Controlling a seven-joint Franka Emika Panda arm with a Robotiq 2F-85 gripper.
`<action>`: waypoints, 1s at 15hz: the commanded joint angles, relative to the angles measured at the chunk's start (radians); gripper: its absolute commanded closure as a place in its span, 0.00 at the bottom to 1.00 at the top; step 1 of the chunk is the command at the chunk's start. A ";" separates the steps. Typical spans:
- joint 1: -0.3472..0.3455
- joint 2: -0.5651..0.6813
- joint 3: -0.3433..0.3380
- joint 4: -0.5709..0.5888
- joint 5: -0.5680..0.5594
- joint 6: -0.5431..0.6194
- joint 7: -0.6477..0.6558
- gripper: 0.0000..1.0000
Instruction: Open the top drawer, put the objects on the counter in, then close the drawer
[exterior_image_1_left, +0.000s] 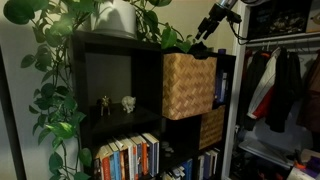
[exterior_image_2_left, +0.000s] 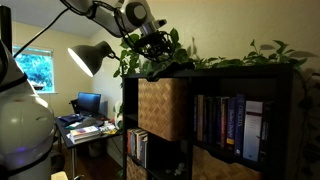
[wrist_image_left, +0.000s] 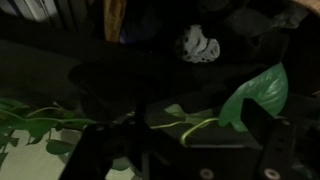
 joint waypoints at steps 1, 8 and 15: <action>-0.052 0.035 0.004 0.036 -0.038 0.001 0.059 0.00; -0.068 0.122 -0.012 0.022 -0.024 0.143 0.057 0.00; -0.076 0.159 -0.007 0.015 -0.052 0.249 0.056 0.40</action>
